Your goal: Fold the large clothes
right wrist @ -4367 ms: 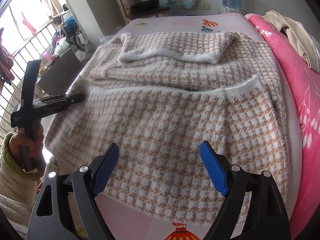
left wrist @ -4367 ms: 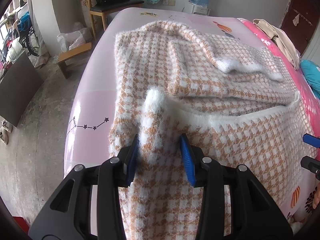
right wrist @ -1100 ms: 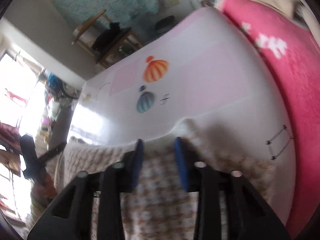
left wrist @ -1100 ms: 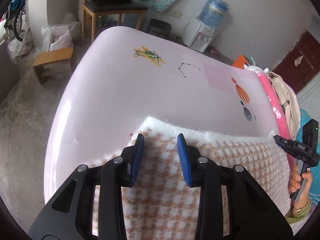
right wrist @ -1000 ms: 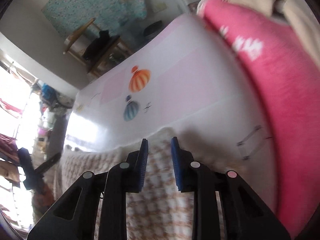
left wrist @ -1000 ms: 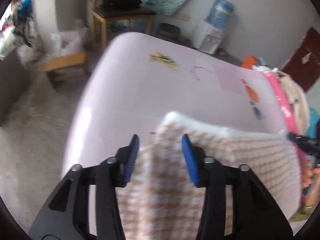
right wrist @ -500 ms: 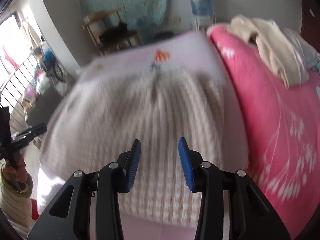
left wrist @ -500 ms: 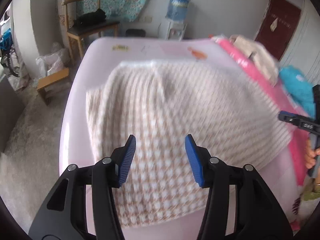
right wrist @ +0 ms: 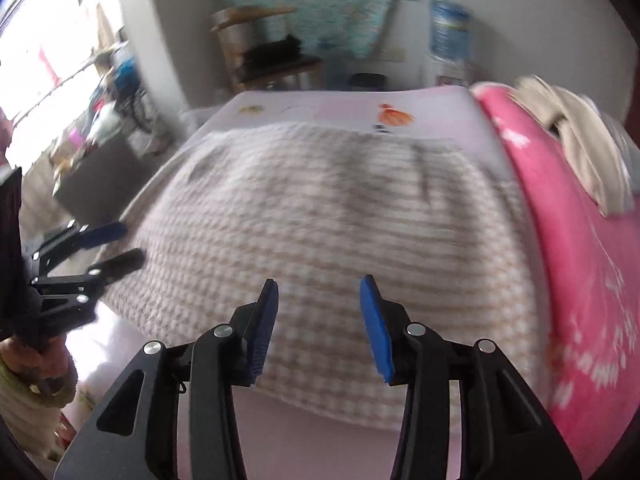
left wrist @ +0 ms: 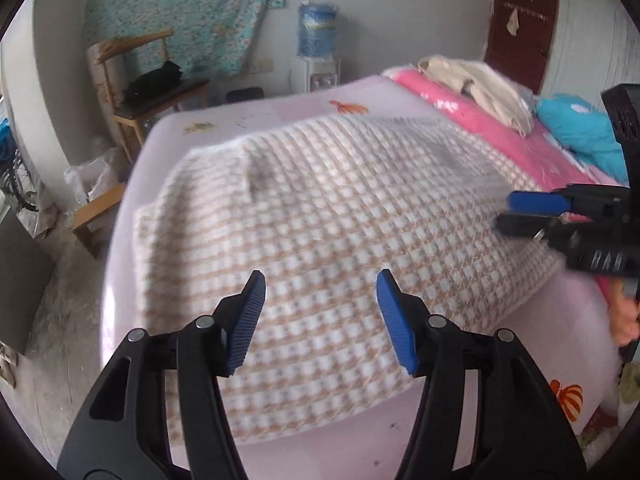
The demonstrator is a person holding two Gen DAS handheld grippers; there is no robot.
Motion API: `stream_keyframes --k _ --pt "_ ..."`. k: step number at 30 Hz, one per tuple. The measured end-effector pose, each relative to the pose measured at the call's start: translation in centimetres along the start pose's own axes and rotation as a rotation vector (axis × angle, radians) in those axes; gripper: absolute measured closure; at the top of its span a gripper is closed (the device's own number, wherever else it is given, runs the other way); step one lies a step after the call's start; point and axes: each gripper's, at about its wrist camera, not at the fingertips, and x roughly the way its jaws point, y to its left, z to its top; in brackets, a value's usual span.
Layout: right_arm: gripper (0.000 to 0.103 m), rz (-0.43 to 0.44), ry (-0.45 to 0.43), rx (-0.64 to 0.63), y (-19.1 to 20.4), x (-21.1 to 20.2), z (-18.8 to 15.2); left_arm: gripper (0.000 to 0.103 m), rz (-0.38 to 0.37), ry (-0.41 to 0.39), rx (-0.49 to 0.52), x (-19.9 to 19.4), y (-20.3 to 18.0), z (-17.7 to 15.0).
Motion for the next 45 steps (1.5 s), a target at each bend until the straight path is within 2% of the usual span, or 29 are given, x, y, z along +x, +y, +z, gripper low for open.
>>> stream_keyframes --k 1,2,4,6,9,11,13,15,17,19,21,23,24,25,27,30,32,34,38,40,42,45 --pt "0.059 -0.040 0.044 -0.020 0.4 2.1 -0.4 0.047 0.025 0.035 0.000 1.3 -0.7 -0.2" --pt "0.057 -0.044 0.056 -0.012 0.5 3.2 -0.8 0.046 0.063 0.083 0.002 3.1 -0.8 -0.5" --pt "0.057 -0.012 0.055 0.048 -0.2 2.6 -0.7 0.044 0.078 0.067 0.009 3.5 -1.0 -0.7" --pt "0.057 -0.004 0.054 0.086 -0.8 1.0 -0.7 0.045 0.063 0.070 -0.007 2.3 -1.0 -0.7" --pt "0.056 0.016 0.008 0.054 -0.2 -1.1 -1.9 0.045 0.029 0.017 -0.005 -0.3 -1.3 -1.8" --pt "0.055 0.029 0.041 0.031 0.7 -0.1 -3.0 0.043 0.036 0.053 0.002 0.5 -1.7 -2.8" --pt "0.049 -0.012 0.063 0.011 0.9 2.1 -3.8 0.040 0.088 0.114 0.012 2.6 -2.1 -4.0" --pt "0.049 -0.010 0.067 0.029 0.5 2.0 -3.5 0.039 0.102 0.095 0.000 2.2 -2.1 -4.2" --pt "0.049 -0.022 0.062 0.044 -0.2 0.6 -3.2 0.039 0.088 0.085 -0.030 0.7 -1.7 -4.2" --pt "0.049 -0.077 0.013 0.038 -1.4 -1.5 -3.8 0.039 0.097 0.032 -0.067 -1.7 -0.4 -4.7" --pt "0.045 -0.129 -0.007 0.079 -2.6 -3.2 -5.2 0.035 0.113 0.012 -0.130 -2.9 1.5 -5.5" --pt "0.045 -0.161 0.026 0.195 -5.7 -2.8 -6.8 0.034 0.109 0.053 -0.220 -2.0 3.9 -6.2" --pt "0.044 -0.153 0.050 0.246 -6.8 -2.3 -7.5 0.034 0.073 0.081 -0.280 -1.1 5.3 -6.7" --pt "0.044 -0.109 0.086 0.328 -8.6 -1.0 -8.2 0.034 0.028 0.082 -0.323 -0.8 6.2 -7.1" --pt "0.044 -0.070 0.065 0.382 -9.4 -1.2 -8.5 0.033 -0.004 0.065 -0.356 -1.3 6.5 -6.9" --pt "0.044 -0.059 0.034 0.372 -8.9 -2.7 -8.2 0.032 -0.029 0.033 -0.372 -3.1 6.0 -6.6" --pt "0.040 -0.066 -0.002 0.335 -7.8 -4.5 -8.2 0.030 -0.026 0.007 -0.359 -4.6 5.2 -6.6" --pt "0.031 -0.073 -0.043 0.305 -7.0 -6.1 -8.4 0.025 -0.012 -0.022 -0.327 -6.8 3.8 -6.7" --pt "0.018 -0.095 -0.131 0.229 -3.9 -9.9 -8.8 0.013 0.024 -0.102 -0.272 -11.3 1.9 -6.5" --pt "0.010 -0.114 -0.161 0.211 -2.9 -11.2 -9.0 0.012 0.055 -0.125 -0.267 -13.0 0.8 -6.5" --pt "0.006 -0.123 -0.190 0.216 -2.3 -12.3 -9.1 0.011 0.092 -0.142 -0.267 -14.4 -0.3 -6.5" --pt "0.006 -0.139 -0.231 0.223 -1.2 -13.9 -9.6 0.008 0.122 -0.163 -0.249 -15.8 -1.5 -6.3"
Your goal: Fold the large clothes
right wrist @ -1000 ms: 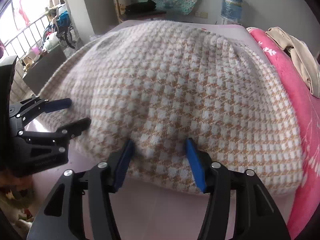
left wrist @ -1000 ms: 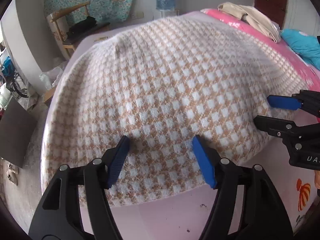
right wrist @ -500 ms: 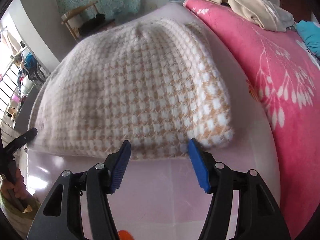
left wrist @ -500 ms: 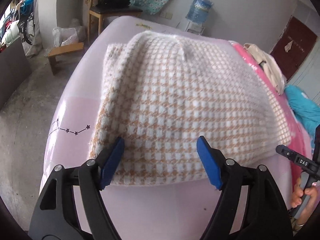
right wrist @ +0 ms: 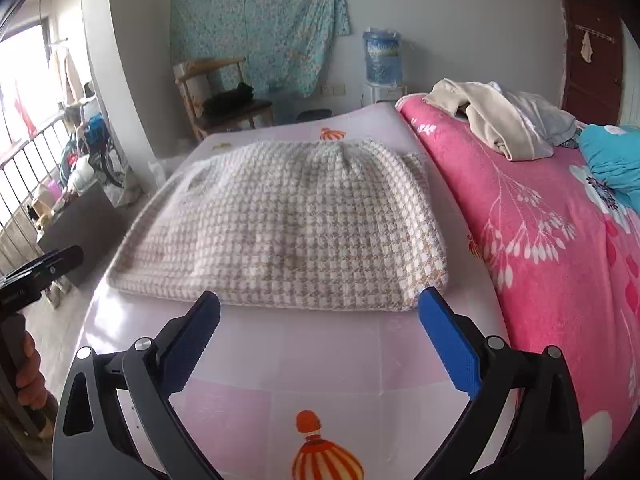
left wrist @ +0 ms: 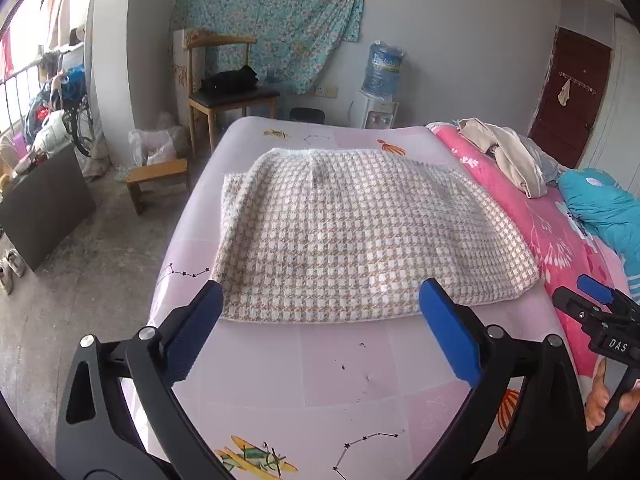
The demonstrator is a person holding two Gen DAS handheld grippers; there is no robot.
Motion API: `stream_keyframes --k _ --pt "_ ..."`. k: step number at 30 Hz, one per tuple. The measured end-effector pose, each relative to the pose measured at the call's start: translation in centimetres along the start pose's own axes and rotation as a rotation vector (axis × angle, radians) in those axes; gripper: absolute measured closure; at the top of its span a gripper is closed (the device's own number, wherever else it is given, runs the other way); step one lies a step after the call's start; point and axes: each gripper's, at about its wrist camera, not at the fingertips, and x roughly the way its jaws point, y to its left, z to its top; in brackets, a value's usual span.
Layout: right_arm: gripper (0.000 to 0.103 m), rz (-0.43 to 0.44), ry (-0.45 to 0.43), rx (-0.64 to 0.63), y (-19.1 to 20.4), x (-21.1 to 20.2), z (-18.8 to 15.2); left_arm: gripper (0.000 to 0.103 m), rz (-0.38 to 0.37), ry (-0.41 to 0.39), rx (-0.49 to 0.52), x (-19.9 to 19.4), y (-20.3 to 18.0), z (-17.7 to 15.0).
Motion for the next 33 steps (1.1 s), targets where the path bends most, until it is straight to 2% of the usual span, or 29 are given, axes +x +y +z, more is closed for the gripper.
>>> stream_keyframes --k 3,6,11,13,16,22,33 --pt "0.006 -0.060 -0.013 -0.041 1.2 -0.7 -0.3 0.008 0.050 -0.007 0.047 -0.7 -1.3 0.1" --pt "0.006 -0.084 -0.030 -0.078 2.0 -1.3 -0.4 0.008 0.084 -0.004 0.081 -0.9 -2.5 0.0" --pt "0.006 -0.145 -0.062 -0.122 3.3 -1.9 -0.1 0.008 0.164 -0.012 0.088 -0.5 -3.8 -0.1" --pt "0.006 -0.145 -0.062 -0.114 3.2 -1.8 0.1 0.008 0.172 -0.003 0.085 -0.1 -4.1 -0.1" --pt "0.006 -0.117 -0.020 -0.079 2.8 -1.1 0.2 0.008 0.156 0.055 0.061 1.0 -4.3 0.1" --pt "0.006 -0.123 0.015 -0.054 2.1 -0.1 0.0 0.008 0.237 0.136 0.077 3.2 -5.3 -0.4" --pt "0.006 -0.127 0.100 -0.045 2.5 1.9 -0.2 0.008 0.228 0.217 0.039 4.8 -4.6 -1.3"
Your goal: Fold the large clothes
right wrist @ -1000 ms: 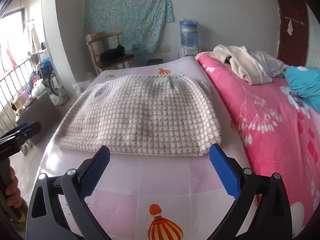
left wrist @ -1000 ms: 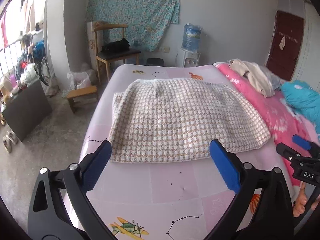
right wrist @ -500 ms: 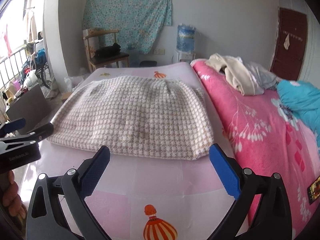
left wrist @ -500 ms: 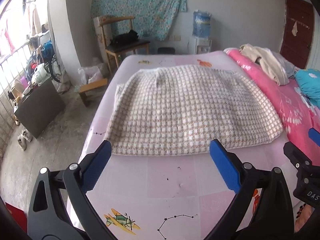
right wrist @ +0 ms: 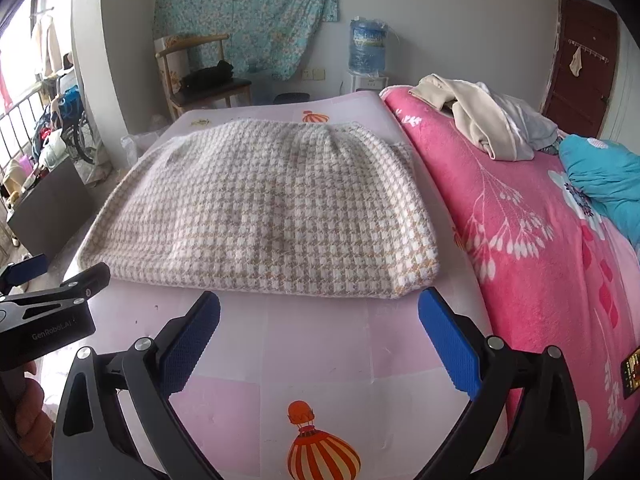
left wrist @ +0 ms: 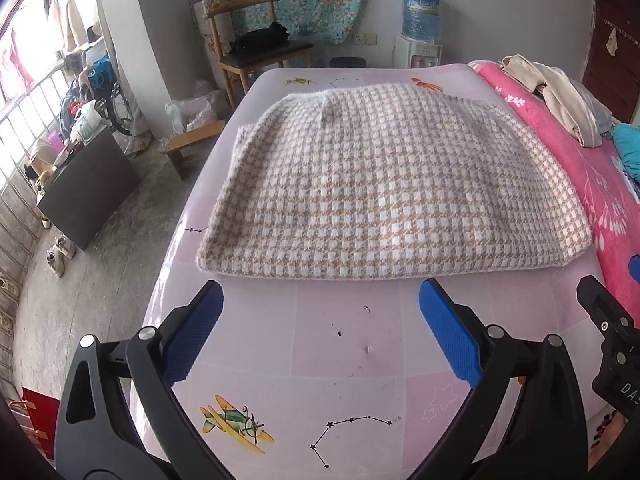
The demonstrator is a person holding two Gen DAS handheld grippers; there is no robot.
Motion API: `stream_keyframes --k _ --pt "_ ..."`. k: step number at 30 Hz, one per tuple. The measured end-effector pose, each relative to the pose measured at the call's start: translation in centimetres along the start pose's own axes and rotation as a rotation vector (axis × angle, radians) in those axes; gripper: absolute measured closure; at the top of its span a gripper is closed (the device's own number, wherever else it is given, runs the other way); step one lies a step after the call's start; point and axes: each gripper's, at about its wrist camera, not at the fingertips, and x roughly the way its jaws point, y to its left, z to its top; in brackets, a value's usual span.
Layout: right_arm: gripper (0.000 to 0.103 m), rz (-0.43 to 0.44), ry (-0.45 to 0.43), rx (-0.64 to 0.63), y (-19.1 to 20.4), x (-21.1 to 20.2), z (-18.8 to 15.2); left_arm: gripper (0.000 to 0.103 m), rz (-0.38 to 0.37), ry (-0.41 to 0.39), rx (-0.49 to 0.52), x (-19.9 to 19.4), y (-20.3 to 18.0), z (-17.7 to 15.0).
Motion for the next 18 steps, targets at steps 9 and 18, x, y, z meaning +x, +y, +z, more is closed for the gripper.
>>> stream_keyframes --k 9,18 --pt "0.006 0.011 0.021 -0.009 0.79 0.20 -0.16 0.008 -0.041 0.020 0.003 0.33 -0.31 -0.12" --pt "0.006 -0.004 0.040 -0.007 0.82 0.46 -0.25 0.008 -0.066 0.036 0.009 0.52 -0.66 -0.26"
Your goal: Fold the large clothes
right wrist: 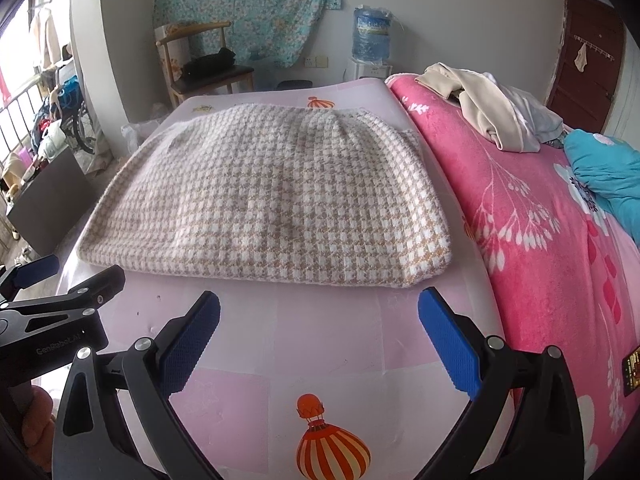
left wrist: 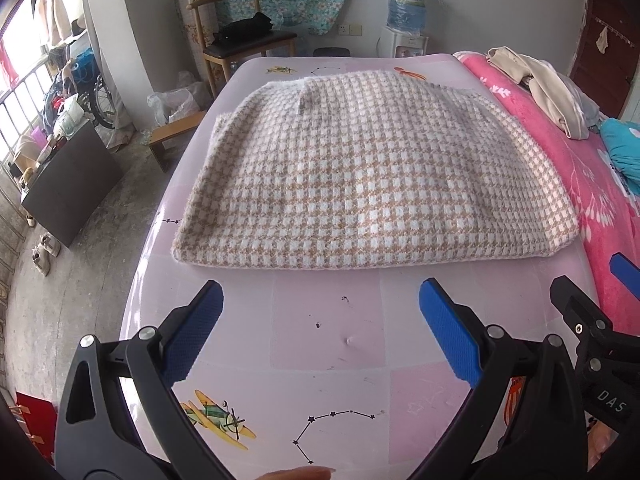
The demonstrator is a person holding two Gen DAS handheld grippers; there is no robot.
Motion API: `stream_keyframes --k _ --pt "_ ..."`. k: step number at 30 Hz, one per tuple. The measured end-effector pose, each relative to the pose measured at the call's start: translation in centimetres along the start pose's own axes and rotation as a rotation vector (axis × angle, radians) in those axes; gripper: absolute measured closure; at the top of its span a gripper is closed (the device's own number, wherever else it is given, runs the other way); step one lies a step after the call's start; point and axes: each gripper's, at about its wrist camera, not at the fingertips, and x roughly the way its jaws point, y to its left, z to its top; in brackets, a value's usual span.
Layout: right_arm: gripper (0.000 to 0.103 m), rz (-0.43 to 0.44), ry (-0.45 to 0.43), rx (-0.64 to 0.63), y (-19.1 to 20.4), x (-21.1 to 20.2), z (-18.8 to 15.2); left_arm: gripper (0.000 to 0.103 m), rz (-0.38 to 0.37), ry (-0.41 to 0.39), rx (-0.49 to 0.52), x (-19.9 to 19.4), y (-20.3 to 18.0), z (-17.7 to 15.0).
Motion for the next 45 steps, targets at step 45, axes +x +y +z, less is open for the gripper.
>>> stream_keyframes --k 45 --pt "0.006 -0.037 0.010 -0.013 -0.22 0.08 0.35 0.008 -0.024 0.010 0.012 0.12 -0.41 0.01"
